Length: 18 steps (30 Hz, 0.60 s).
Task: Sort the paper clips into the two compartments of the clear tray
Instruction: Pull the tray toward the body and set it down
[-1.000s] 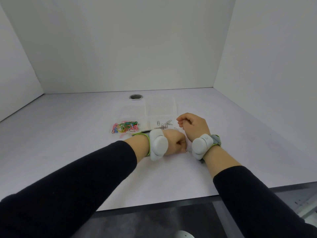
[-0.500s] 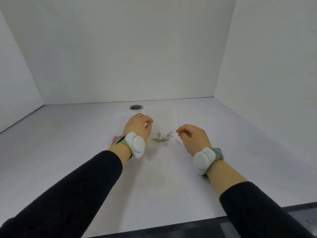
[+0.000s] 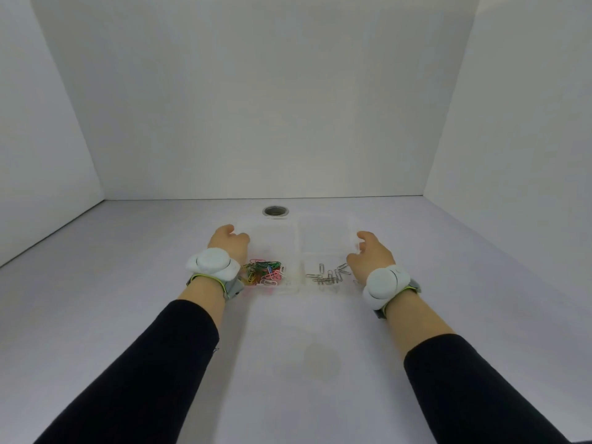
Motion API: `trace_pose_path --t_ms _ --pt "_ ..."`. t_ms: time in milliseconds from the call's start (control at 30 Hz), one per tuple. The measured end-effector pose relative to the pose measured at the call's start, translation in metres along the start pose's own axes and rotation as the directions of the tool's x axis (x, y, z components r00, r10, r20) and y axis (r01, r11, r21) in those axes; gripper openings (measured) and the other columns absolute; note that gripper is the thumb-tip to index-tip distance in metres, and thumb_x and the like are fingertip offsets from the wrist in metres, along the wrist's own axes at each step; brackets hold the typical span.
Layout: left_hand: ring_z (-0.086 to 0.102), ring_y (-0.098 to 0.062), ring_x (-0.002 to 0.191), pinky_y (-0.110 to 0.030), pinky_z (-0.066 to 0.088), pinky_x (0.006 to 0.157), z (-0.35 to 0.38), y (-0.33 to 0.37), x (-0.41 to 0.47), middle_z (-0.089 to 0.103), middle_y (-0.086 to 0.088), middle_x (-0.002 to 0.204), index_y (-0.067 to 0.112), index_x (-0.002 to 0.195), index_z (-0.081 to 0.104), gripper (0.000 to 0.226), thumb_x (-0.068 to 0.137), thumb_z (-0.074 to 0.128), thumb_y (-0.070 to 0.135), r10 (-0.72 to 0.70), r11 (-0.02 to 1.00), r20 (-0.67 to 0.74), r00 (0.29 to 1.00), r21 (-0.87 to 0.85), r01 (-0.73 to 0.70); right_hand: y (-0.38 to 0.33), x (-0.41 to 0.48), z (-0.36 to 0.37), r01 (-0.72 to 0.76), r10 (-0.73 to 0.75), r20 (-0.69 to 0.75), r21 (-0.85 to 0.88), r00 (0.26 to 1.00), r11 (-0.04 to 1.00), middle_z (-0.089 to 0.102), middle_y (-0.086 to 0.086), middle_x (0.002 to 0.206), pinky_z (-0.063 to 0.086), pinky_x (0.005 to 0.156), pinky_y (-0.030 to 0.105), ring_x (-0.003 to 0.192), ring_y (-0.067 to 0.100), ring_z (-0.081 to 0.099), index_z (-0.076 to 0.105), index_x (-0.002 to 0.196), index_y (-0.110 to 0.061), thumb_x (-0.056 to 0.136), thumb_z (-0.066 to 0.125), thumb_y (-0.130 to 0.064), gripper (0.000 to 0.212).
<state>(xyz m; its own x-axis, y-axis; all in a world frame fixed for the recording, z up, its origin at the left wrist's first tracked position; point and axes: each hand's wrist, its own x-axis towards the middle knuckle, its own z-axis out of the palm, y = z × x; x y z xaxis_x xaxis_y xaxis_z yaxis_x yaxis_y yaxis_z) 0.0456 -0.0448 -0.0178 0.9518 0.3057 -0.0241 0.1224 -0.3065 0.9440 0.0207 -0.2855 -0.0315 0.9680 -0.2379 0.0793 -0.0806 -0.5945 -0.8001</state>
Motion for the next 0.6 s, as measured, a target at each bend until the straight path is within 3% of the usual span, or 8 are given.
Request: trace_pose_path --t_ms 133,200,267,333,433,533,600 --pt "0.046 -0.032 0.124 -0.032 0.036 0.096 -0.003 -0.006 0.0 0.045 -0.013 0.141 0.011 0.137 0.039 0.051 0.088 0.05 0.02 0.041 0.995 -0.041 0.998 -0.091 -0.044 0.001 -0.004 0.002 0.017 -0.015 -0.021 0.113 1.0 0.993 0.048 0.006 0.137 0.05 0.086 0.038 0.098 0.021 0.052 0.028 0.139 -0.022 0.085 0.047 -0.008 0.059" --pt "0.052 -0.027 0.117 -0.036 0.04 0.1 -0.005 -0.007 0.003 0.053 -0.01 0.132 0.012 0.131 0.046 0.046 0.088 0.05 0.029 0.042 0.976 -0.093 0.995 -0.21 -0.06 -0.002 -0.005 0.004 0.041 -0.032 -0.057 0.163 0.998 0.986 0.051 0.004 0.131 0.049 0.084 0.037 0.094 0.019 0.052 0.028 0.139 -0.022 0.086 0.052 -0.017 0.058" --pt "0.057 -0.022 0.103 -0.037 0.041 0.094 -0.006 -0.006 0.005 0.057 -0.006 0.116 0.012 0.123 0.052 0.043 0.089 0.044 0.037 0.014 0.931 -0.117 0.993 -0.36 -0.055 -0.005 -0.007 0.007 0.083 -0.06 -0.106 0.227 0.993 0.97 0.054 0.0 0.117 0.044 0.077 0.032 0.091 0.017 0.053 0.03 0.137 -0.024 0.085 0.056 -0.032 0.059" --pt "0.057 -0.019 0.087 -0.037 0.039 0.084 -0.009 -0.007 0.004 0.059 -0.005 0.1 0.018 0.097 0.063 0.039 0.089 0.035 0.045 -0.024 0.897 -0.123 0.992 -0.441 -0.033 -0.005 -0.009 0.008 0.116 -0.084 -0.128 0.265 0.988 0.957 0.055 -0.005 0.101 0.04 0.07 0.024 0.092 0.018 0.055 0.041 0.128 -0.026 0.083 0.053 -0.047 0.051" --pt "0.054 -0.019 0.071 -0.035 0.041 0.076 -0.013 -0.008 0.0 0.062 0.0 0.077 0.022 0.058 0.062 0.052 0.089 0.032 0.051 -0.059 0.91 -0.121 0.991 -0.415 0.004 -0.002 -0.009 0.005 0.099 -0.049 -0.145 0.366 0.988 0.925 0.064 0.003 0.099 0.04 0.074 0.032 0.095 0.025 0.058 0.06 0.098 -0.014 0.083 0.038 -0.06 0.053" --pt "0.048 -0.014 0.061 -0.027 0.039 0.061 -0.02 -0.006 -0.002 0.063 0.002 0.069 0.02 0.057 0.061 0.035 0.086 0.053 0.038 -0.126 0.911 -0.029 0.992 -0.399 0.104 0.001 -0.008 -0.004 0.07 -0.018 -0.139 0.378 0.99 0.923 0.066 0.001 0.098 0.036 0.077 0.033 0.092 0.021 0.059 0.067 0.079 -0.02 0.085 0.034 -0.057 0.05" --pt "0.05 -0.008 0.069 -0.023 0.039 0.06 -0.026 -0.006 -0.004 0.066 0.008 0.072 0.021 0.069 0.063 0.015 0.083 0.061 0.025 -0.08 0.935 0.104 0.991 -0.338 0.111 0.003 -0.005 -0.01 0.081 -0.044 -0.108 0.368 0.993 0.926 0.067 0.008 0.097 0.04 0.073 0.032 0.094 0.028 0.06 0.068 0.076 -0.018 0.085 0.044 -0.04 0.033"
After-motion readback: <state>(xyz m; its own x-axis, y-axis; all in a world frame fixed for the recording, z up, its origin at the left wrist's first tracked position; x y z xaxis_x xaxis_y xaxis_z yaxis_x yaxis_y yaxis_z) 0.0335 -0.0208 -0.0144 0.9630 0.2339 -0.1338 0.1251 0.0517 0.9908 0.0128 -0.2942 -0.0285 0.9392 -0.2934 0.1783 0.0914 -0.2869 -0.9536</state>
